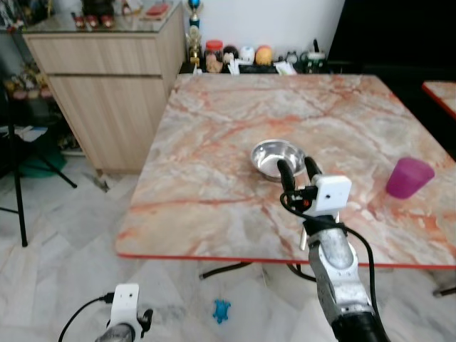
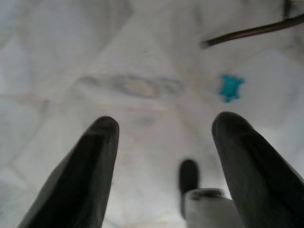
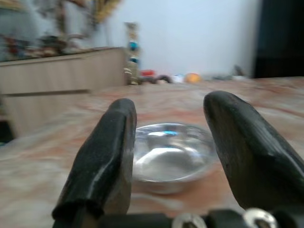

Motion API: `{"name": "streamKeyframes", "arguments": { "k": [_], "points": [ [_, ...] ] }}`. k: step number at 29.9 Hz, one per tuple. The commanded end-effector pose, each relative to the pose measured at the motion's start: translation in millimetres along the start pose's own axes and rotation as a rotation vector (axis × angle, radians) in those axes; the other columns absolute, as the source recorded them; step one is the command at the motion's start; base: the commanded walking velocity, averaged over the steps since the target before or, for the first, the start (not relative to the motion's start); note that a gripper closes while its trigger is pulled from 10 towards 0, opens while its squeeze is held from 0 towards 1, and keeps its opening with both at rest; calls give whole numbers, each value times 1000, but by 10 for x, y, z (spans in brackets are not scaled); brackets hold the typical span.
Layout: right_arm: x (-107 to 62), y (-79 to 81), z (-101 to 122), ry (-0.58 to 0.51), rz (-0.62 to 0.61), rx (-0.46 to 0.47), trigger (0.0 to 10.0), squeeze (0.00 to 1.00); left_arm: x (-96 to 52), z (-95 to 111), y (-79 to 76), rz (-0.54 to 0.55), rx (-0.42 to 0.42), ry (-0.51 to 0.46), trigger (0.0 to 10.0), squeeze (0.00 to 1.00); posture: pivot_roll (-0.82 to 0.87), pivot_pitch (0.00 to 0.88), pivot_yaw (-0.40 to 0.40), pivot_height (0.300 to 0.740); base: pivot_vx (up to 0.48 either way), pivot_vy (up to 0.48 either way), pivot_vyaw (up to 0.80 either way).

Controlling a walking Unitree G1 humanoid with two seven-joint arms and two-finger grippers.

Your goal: Setting the table

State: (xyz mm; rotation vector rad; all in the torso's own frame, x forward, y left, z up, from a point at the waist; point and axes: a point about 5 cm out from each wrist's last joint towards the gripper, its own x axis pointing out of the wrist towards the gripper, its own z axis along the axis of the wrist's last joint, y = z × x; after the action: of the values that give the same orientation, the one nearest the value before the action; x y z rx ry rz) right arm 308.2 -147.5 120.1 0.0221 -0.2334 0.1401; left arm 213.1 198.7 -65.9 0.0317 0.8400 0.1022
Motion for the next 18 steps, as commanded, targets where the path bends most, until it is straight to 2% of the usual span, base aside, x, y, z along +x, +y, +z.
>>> {"name": "streamKeyframes", "arguments": {
  "k": [1, 15, 18],
  "points": [
    [56, 26, 71, -27, 10, 6, 10000, 0, 1, 14, 44, 12, 8, -3, 10000, 0, -11, 0, -11, 740, 289, 0, 0],
    [59, 9, 73, -20, 4, 8, 10000, 0, 1, 12, 31, 9, 9, -2, 10000, 0, -13, 0, -12, 740, 290, 0, 0],
    [68, -24, 56, -2, -33, 13, 10000, 0, 1, 12, 33, 10, 11, -4, 10000, 0, -13, 0, -12, 740, 286, 0, 0]
  ]
}}
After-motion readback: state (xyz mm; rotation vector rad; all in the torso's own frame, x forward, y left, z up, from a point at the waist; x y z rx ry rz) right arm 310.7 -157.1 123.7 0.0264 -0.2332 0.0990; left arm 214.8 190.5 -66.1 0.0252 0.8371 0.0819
